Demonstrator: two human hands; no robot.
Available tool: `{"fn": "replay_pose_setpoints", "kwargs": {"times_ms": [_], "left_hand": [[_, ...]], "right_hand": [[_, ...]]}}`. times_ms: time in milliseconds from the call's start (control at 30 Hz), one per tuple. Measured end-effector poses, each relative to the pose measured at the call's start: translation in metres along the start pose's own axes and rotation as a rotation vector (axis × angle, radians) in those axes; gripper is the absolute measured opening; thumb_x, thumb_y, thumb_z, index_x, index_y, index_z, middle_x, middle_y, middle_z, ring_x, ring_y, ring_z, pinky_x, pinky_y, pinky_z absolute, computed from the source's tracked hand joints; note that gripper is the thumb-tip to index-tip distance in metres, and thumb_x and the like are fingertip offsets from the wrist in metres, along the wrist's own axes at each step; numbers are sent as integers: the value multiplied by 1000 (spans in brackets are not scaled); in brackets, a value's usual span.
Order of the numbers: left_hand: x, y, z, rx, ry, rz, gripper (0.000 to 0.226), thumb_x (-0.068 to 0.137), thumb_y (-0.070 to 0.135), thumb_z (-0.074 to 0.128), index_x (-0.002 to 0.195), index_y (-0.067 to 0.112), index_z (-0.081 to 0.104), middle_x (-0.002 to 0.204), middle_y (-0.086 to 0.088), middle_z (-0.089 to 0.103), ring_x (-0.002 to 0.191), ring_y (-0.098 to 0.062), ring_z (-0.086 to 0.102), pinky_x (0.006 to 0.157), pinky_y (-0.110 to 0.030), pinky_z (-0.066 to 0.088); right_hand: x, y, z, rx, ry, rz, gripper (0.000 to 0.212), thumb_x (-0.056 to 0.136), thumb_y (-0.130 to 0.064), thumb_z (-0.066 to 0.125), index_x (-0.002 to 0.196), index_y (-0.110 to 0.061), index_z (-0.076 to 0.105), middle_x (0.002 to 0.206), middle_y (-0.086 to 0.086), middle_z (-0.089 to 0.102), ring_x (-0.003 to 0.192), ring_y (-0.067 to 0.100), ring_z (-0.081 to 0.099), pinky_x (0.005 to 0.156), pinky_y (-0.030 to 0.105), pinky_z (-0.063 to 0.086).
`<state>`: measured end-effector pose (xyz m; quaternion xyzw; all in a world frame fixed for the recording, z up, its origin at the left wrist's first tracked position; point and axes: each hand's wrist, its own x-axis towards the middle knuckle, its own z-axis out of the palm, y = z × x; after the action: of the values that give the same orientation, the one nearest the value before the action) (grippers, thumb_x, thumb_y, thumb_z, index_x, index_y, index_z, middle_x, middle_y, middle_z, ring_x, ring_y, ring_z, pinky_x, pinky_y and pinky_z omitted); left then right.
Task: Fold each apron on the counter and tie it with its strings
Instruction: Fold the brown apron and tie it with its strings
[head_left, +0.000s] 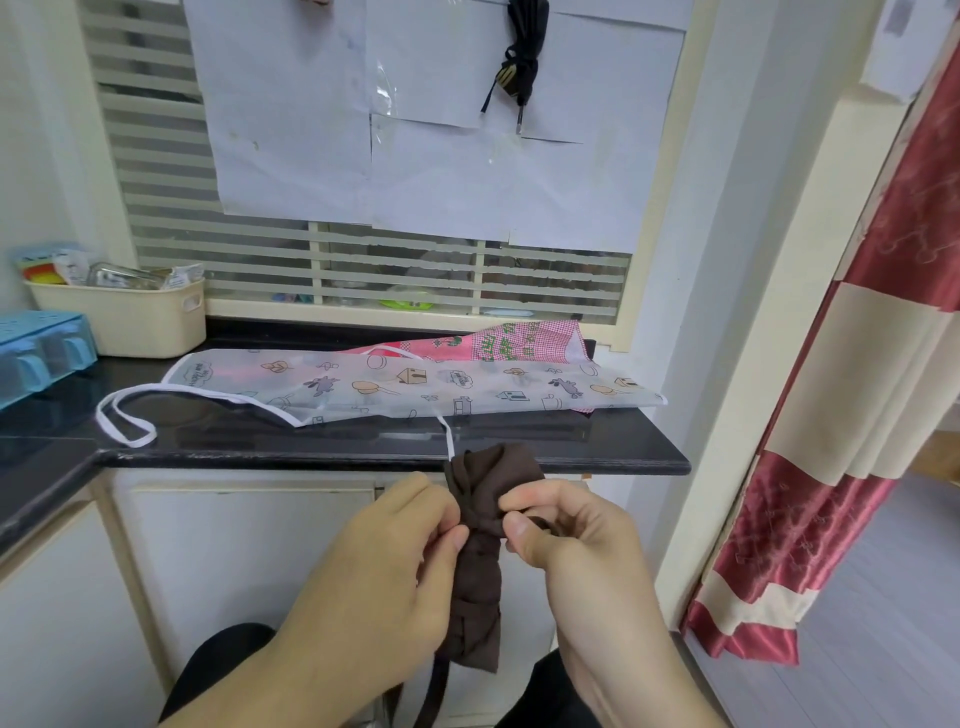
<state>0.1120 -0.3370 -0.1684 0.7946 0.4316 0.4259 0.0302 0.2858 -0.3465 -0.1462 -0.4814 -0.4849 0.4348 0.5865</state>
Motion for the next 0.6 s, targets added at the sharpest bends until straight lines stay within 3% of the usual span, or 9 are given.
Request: {"fn": "replay_pose_setpoints", "kwargs": {"times_ms": [100,200,300,500,600], "left_hand": [[-1,-2,0,-23,-9,0,22,96,22,60,82,32,47,83,14,45,74,-14,52,57,-34,50],[-1,-3,0,-52,-7,-13,22,94,21,60,80,31,47,82,14,46,75,-14,52,58,-32,49],[0,-5,1,-67,-26,-26,21,94,22,60,79,31,49,82,12,48,76,-16,54,57,-35,51],[-2,-9,-2,-84,-78,-88,24,96,17,66,81,29,52,86,10,52,79,-16,60,59,-37,54],[0,-11,-2,-156,-129,-211,22,96,17,70,80,29,59,88,12,61,84,-13,66,69,-35,59]], "right_hand": [[2,6,-6,33,72,-5,30,87,16,67,80,-12,76,66,4,64,73,22,67,78,36,54],[3,8,-11,11,89,-12,27,88,15,67,79,-10,73,62,2,55,71,19,63,58,26,43],[3,8,-14,0,80,-41,22,88,15,67,82,-7,72,61,-3,53,60,6,55,50,16,39],[4,12,-16,-31,70,-78,23,87,15,68,81,-7,73,63,-1,55,58,5,54,48,12,38],[5,15,-15,-33,66,-73,24,88,14,67,83,-9,73,64,-3,55,66,12,58,53,13,41]]}}
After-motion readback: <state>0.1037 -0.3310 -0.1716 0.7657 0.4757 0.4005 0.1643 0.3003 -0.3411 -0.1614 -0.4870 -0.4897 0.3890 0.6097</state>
